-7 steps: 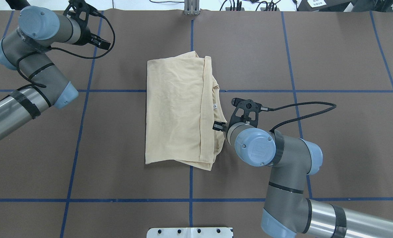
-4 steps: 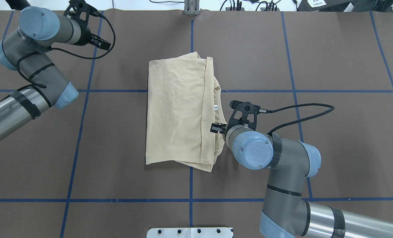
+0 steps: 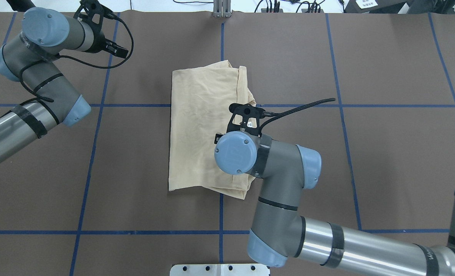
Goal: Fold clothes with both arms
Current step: 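Drag the shirt with the right gripper toward the table center and release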
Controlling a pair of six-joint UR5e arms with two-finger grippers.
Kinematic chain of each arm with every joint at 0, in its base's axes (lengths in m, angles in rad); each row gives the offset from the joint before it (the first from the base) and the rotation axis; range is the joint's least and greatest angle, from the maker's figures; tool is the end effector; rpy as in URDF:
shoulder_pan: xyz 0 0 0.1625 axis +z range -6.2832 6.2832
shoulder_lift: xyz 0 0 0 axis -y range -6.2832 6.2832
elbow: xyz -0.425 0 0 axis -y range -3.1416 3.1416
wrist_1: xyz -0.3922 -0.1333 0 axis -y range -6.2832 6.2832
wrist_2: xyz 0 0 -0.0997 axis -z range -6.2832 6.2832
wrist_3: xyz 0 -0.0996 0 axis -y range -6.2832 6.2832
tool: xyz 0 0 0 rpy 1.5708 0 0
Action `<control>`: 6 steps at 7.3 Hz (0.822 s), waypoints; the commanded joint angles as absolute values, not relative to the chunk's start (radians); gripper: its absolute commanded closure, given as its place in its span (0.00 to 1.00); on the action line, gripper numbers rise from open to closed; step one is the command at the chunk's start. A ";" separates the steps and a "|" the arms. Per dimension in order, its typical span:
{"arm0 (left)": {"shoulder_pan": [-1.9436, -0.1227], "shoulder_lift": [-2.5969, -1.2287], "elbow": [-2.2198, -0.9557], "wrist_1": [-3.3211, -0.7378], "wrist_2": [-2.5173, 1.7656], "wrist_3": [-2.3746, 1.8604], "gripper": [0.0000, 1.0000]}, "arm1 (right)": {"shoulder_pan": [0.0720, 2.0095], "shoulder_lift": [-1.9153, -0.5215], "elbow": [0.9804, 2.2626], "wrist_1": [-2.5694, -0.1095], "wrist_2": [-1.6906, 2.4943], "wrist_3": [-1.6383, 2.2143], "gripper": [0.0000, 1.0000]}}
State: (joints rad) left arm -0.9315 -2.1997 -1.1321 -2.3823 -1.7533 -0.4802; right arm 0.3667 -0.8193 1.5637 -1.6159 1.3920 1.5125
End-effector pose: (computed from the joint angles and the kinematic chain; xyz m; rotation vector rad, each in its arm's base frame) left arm 0.3678 -0.6878 0.4008 0.7594 0.6733 0.2366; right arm -0.6161 -0.3984 0.2181 0.3164 -0.6491 0.3575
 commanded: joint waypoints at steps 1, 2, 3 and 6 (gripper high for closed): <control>-0.931 -2.200 -1.132 -2.382 -1.753 -0.479 0.00 | 0.367 -0.767 1.477 -1.673 1.417 1.453 0.00; -0.931 -2.198 -1.132 -2.382 -1.753 -0.479 0.00 | 0.367 -0.764 1.480 -1.693 1.428 1.441 0.00; -0.933 -2.198 -1.132 -2.382 -1.753 -0.479 0.00 | 0.367 -0.765 1.479 -1.695 1.428 1.430 0.00; -0.931 -2.192 -1.132 -2.382 -1.753 -0.479 0.00 | 0.367 -0.773 1.489 -1.730 1.431 1.369 0.00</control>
